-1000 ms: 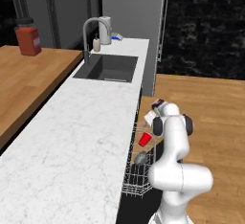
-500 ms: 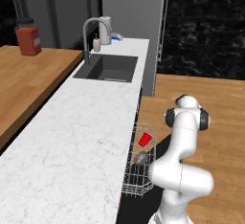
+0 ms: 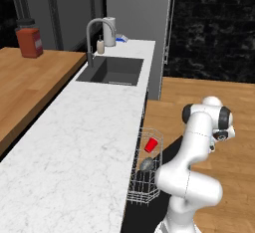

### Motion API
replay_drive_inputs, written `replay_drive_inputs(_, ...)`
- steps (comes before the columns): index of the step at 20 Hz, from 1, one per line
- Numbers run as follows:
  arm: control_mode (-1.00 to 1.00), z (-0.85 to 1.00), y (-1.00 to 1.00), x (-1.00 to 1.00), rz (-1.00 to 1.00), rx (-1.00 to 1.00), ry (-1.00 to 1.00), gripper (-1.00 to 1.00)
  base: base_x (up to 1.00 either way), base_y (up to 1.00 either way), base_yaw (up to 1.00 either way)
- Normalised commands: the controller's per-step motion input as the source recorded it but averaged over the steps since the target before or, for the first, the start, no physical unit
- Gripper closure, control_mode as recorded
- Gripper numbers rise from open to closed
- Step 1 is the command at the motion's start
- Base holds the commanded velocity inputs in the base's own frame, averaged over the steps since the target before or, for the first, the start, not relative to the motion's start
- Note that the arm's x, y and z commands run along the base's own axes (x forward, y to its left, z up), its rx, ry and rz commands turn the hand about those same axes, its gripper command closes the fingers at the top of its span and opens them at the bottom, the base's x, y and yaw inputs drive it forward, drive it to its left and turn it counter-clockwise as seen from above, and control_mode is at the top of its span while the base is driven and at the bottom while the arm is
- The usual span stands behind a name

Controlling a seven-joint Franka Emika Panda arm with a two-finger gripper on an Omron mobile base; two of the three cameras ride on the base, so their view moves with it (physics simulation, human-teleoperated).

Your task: Pick up the cup and bowl from the counter, place them in the dishwasher, and close the dishwasher door.

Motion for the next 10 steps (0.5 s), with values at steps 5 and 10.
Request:
replay_drive_inputs(5,-1.00,-0.01,-0.11,-1.00,0.00,0.00,-0.45,-1.00,0.00,0.00,0.00)
replay_drive_inputs(10,-1.00,-0.26,-0.20,-0.58,0.00,0.01,-0.26,-1.00,0.00,0.00,0.00)
